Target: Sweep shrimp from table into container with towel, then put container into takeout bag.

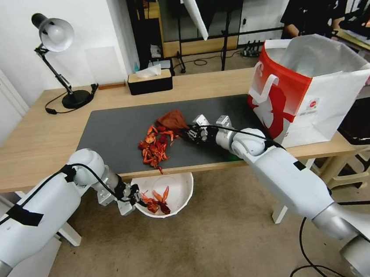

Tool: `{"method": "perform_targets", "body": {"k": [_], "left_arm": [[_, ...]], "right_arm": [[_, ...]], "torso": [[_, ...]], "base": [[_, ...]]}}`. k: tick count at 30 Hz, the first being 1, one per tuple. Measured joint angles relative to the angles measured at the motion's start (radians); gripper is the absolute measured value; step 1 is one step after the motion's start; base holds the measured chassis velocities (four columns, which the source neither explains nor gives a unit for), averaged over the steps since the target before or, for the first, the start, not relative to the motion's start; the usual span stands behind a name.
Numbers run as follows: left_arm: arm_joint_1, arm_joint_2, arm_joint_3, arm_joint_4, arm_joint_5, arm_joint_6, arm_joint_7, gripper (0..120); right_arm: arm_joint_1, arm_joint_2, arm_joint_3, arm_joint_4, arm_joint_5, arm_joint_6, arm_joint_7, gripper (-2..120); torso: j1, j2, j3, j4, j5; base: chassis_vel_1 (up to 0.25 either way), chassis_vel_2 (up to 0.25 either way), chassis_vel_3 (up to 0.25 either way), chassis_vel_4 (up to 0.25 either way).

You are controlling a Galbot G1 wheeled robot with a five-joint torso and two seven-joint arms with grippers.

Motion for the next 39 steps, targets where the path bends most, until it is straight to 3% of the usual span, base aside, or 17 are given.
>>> {"method": "perform_targets", "body": {"k": [13, 39], "left_arm": [[-0.003, 0.002, -0.007, 0.001, 0.0, -0.002, -0.001, 0], [-0.004, 0.012, -0.015, 0.007, -0.001, -0.003, -0.002, 0]], "right_arm": [[0.004, -0.027, -0.026, 0.017, 0.019, 0.035, -0.115, 7], [-0.075, -0.095, -0.043, 0.156, 0.052, 0.045, -0.145, 7]], "torso": [[0.0, 0.0, 0.0, 0.0, 0.0], [0.0, 0.0, 0.0, 0.0, 0.0]], "base": [[0.0, 0.0, 0.0, 0.0], [0.0, 0.0, 0.0, 0.0]]}}
